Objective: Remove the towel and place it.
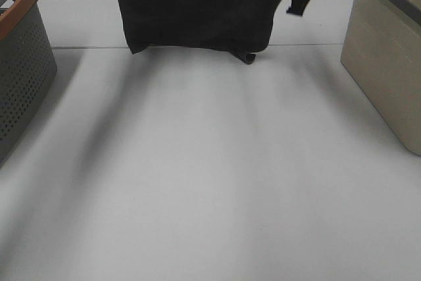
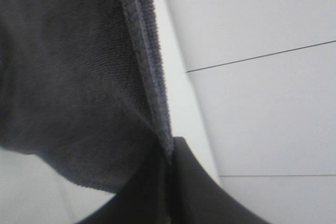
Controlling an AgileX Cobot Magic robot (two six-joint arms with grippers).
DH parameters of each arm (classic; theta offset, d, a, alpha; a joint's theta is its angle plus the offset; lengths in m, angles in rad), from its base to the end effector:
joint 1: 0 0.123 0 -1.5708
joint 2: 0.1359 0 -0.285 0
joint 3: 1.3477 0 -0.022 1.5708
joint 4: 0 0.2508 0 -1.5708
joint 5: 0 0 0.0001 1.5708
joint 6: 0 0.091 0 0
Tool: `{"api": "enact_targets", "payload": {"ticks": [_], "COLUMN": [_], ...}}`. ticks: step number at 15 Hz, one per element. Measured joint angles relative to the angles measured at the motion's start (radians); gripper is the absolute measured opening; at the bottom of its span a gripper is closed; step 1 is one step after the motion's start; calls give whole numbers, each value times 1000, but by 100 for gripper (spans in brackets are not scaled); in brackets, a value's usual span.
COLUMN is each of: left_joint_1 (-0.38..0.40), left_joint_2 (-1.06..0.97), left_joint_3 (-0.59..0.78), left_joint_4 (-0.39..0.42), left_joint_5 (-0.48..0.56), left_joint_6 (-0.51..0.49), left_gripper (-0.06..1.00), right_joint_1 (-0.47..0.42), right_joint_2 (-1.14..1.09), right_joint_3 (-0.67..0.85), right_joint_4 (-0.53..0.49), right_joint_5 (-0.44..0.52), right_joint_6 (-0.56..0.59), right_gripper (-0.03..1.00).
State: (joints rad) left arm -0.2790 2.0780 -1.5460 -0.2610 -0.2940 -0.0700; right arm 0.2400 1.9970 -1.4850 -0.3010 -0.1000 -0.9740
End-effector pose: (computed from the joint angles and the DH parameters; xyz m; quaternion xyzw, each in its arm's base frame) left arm 0.4790 -0.1302 0.2484 -0.0400 0.7602 -0.1640 0.6273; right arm 0.4613 0.1156 0.2513 -0.5647 0.5854 -0.2769 0.5116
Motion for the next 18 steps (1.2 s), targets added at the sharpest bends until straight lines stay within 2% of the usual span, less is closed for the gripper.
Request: {"api": "enact_targets", "payload": {"ticks": [1, 4, 6, 8, 10, 11, 15, 18], "left_joint_1": [-20, -77, -114, -137, -142, -143, -154, -154], "left_joint_2": [-18, -127, -179, -214, -234, -237, -239, -240], "left_joint_3": [104, 432, 619, 762, 853, 935, 1032, 1052], "left_joint_4": [1, 9, 25, 26, 24, 25, 56, 75], "left_joint_5": [-50, -145, -211, -234, -242, -251, -271, -263], "left_joint_6": [-1, -35, -48, -54, -74, -126, -154, -181], "left_gripper": [0, 0, 0, 0, 0, 0, 0, 0], "right_joint_1": [-3, -7, 0, 30, 67, 99, 108, 108], "right_joint_2": [-31, -150, -216, -240, -241, -241, -243, -244], "right_joint_3": [99, 383, 545, 679, 749, 830, 948, 1003], "right_joint_4": [4, 7, 5, -6, -11, -12, -4, -11], "right_joint_5": [-5, -103, -131, -165, -188, -204, -265, -319], "right_joint_6": [0, 31, 60, 76, 78, 78, 98, 129], "right_gripper": [2, 2, 2, 2, 2, 2, 2, 2]}}
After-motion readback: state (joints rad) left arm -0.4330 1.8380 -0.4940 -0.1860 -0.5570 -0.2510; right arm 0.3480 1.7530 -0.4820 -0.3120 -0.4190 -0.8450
